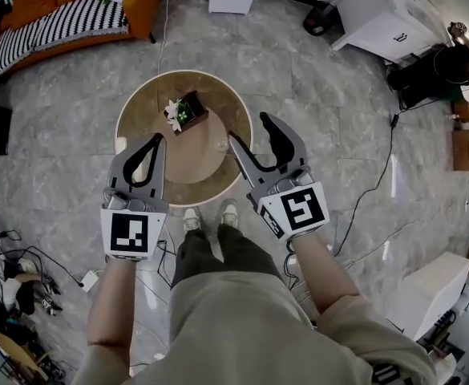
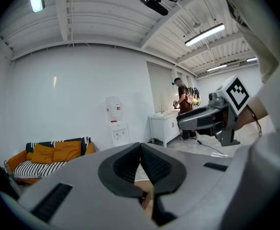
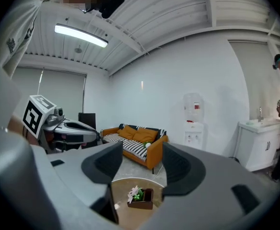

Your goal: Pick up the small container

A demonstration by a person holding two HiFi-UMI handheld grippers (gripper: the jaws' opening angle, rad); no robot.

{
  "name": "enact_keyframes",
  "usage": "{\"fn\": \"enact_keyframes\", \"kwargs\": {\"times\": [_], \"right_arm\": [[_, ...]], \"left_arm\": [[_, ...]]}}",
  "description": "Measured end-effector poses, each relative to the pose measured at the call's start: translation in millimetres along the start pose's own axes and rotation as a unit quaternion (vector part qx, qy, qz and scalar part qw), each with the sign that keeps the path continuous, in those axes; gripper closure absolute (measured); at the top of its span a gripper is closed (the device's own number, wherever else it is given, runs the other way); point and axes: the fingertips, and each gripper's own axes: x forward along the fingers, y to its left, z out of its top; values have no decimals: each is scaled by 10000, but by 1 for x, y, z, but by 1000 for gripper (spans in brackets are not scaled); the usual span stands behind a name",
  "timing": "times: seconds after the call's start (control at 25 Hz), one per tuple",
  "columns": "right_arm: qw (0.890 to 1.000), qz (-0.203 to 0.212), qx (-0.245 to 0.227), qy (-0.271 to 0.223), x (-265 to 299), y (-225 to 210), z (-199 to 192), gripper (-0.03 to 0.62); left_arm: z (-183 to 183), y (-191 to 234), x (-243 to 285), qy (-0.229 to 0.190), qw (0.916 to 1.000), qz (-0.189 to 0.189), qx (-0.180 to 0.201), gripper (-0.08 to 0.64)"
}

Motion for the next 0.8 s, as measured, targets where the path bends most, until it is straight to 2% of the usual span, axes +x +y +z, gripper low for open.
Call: {"fn": "enact_keyframes", "kwargs": {"times": [0.2, 0.32, 0.44, 0.64, 0.8], "right_arm": [[9996, -120, 238, 92, 32, -21, -56, 345], [9985, -140, 521, 75, 52, -28, -91, 341], [9981, -148, 572, 147, 72, -31, -128, 334], [9968, -299, 710, 213, 95, -38, -195, 316], [9964, -308, 623, 491, 111, -39, -252, 296]], "left_arm": [[-41, 3, 39, 14, 9997, -11, -233, 554], [-69, 11, 60, 54, 9997, 134, -189, 554], [-98, 14, 81, 43, 9996, 212, -198, 554], [-158, 2, 109, 283, 9990, 83, -348, 554], [-206, -10, 127, 414, 9983, -41, -419, 554]]}}
